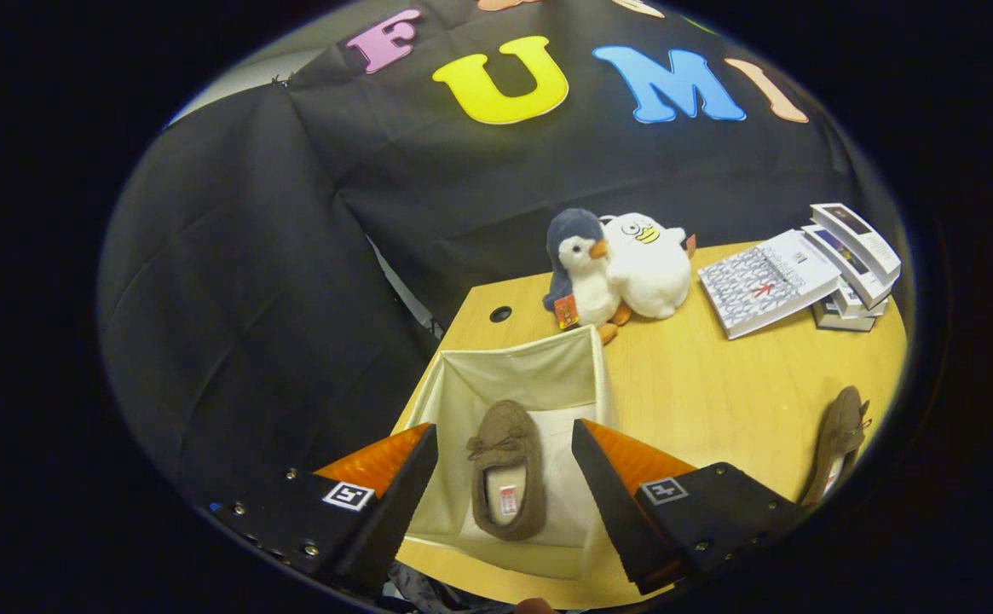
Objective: Open the storage box then place both shoes into the box .Put the left shoe in first, then the right shoe, with the right side of both shoes facing outward in a uniform manner.
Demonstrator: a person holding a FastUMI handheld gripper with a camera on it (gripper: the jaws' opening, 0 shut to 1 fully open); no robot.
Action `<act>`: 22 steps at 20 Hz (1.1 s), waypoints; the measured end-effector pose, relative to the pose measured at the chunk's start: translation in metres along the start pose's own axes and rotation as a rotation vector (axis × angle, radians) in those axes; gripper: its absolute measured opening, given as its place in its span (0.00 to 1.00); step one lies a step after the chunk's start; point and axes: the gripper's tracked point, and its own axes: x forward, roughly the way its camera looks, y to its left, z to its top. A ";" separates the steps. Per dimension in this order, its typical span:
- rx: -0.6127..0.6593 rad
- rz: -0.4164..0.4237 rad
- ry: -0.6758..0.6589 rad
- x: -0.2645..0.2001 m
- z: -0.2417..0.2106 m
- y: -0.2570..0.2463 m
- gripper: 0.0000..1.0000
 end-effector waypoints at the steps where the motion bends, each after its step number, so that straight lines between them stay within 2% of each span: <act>1: -0.011 -0.005 -0.018 -0.010 0.004 -0.011 0.98; 7: -0.050 -0.125 -0.108 -0.068 0.024 -0.101 0.98; 11: -0.089 -0.235 -0.130 -0.101 0.023 -0.163 0.98; 16: -0.086 -0.336 -0.116 -0.126 -0.002 -0.234 0.98; 22: -0.044 -0.415 -0.065 -0.140 -0.039 -0.301 0.98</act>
